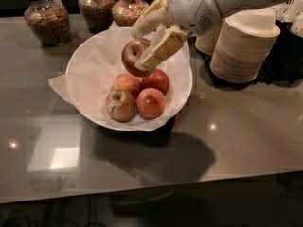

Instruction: Pick apple from white bowl

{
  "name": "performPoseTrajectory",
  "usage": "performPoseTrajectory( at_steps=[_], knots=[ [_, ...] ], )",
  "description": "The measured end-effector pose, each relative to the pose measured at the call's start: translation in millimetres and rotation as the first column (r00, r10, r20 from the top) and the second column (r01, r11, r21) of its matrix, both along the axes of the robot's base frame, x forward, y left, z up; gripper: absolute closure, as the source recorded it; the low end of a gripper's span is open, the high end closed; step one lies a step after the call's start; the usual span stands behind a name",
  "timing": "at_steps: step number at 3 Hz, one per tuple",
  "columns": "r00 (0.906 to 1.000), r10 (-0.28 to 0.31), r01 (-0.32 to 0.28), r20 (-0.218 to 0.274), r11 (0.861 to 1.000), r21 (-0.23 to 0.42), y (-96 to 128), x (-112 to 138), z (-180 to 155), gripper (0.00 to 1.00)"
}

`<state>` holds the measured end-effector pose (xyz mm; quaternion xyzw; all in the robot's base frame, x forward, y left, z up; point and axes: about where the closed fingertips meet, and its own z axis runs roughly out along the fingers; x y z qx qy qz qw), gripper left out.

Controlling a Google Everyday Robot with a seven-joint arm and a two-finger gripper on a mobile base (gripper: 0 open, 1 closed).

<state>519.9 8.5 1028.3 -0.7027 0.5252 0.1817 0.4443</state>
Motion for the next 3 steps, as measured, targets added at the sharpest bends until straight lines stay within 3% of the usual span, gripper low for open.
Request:
performPoseTrajectory(
  at_steps=[1, 2, 3],
  knots=[
    [0.999, 0.033, -0.035, 0.029, 0.998, 0.061, -1.2, -11.7, 15.5, 1.0],
    [0.999, 0.033, -0.035, 0.029, 0.998, 0.061, -1.2, -11.7, 15.5, 1.0],
    [0.999, 0.034, -0.035, 0.029, 0.998, 0.061, -1.2, -11.8, 15.5, 0.81]
  ],
)
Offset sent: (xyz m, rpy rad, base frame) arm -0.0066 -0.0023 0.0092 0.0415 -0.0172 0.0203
